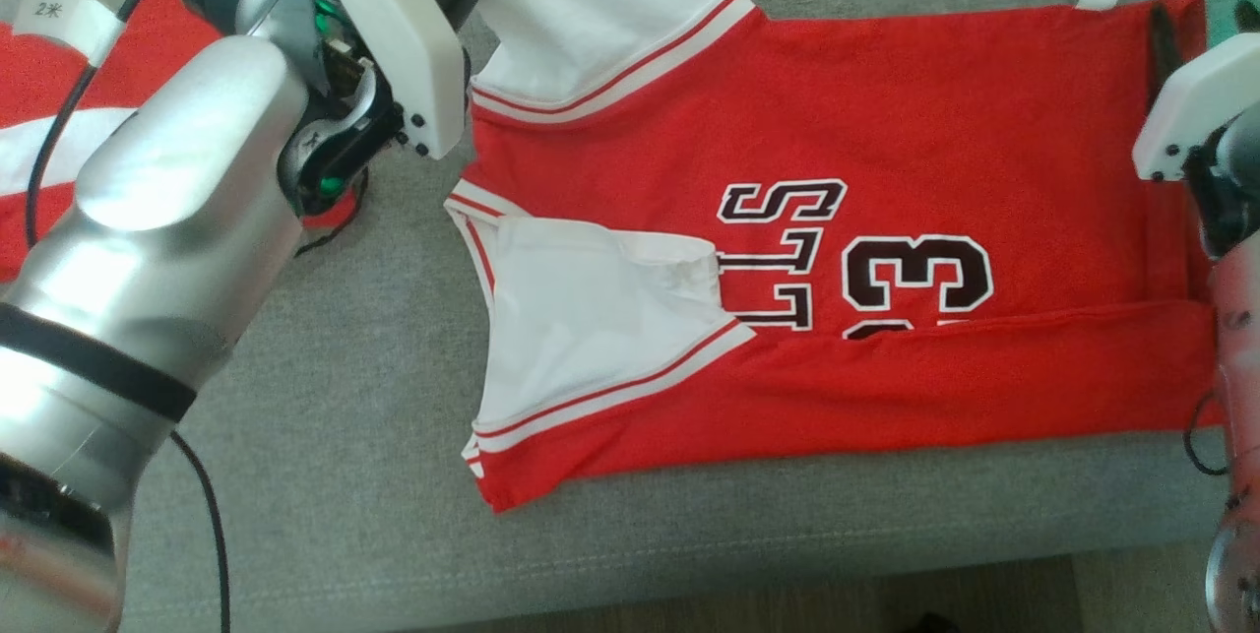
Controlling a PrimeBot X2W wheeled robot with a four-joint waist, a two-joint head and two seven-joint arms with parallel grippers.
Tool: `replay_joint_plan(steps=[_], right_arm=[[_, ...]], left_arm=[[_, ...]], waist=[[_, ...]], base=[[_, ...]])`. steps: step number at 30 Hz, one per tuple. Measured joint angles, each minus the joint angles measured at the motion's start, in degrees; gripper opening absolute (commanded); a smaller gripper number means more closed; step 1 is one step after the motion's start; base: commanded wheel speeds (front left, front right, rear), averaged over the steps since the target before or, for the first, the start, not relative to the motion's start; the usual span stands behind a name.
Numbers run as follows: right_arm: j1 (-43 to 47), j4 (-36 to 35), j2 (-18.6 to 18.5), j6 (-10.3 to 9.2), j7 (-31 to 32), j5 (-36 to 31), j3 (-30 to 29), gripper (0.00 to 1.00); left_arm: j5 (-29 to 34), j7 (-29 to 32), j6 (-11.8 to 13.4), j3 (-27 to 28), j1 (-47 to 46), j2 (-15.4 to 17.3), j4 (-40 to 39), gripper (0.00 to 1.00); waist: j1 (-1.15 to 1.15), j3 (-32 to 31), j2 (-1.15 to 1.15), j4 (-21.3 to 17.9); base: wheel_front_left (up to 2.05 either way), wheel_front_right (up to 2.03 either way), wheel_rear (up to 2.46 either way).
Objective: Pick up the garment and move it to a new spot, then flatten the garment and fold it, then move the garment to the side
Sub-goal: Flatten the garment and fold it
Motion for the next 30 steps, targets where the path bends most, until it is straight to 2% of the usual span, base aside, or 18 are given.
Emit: replay_joint_plan(steps=[5, 15, 16, 17, 21, 30], right_arm=[[-1.62, 3.12, 0.27, 0.00, -0.18, -4.00, -3.55, 1.00], [-4.97, 8.24, 0.82, 0.00, -2.10, -6.36, -4.87, 1.00], [-5.46, 8.87, 0.80, 0.00, -2.09, -6.38, -4.87, 0.52], [-5.94, 9.40, 0.78, 0.00, -2.08, -6.39, -4.87, 0.00], [-6.43, 10.72, 0.67, 0.00, -2.47, -6.81, -5.76, 0.00], [-9.10, 11.11, 1.68, 0.00, -9.31, -6.11, -8.13, 0.00]], left_arm=[[0.23, 0.24, 0.48, -0.12, -0.01, 0.33, -1.14, 0.00], [0.23, 0.70, 1.01, -0.19, -0.02, 1.12, -2.36, 0.00], [0.23, 0.77, 1.02, -0.21, -0.01, 1.20, -2.36, 0.00], [0.23, 0.75, 1.13, -0.22, -0.01, 1.29, -2.35, 0.00], [0.23, 0.25, 1.71, -0.25, -0.02, 1.58, -2.00, 0.00], [1.90, -4.00, 3.01, 0.16, -1.14, 1.64, 1.12, 0.00]], waist=[[0.00, 0.55, 0.00, 0.03], [0.00, 1.26, 0.00, -0.16], [0.00, 1.31, 0.00, -0.13], [0.00, 1.34, 0.00, -0.11], [0.00, 1.25, 0.00, -0.12], [0.00, 0.93, 0.00, -0.82]], base=[[0.00, 0.00, 0.00], [0.00, 0.00, 0.00], [0.00, 0.00, 0.00], [0.00, 0.00, 0.00], [0.00, 0.00, 0.00], [0.00, 0.00, 0.00]])
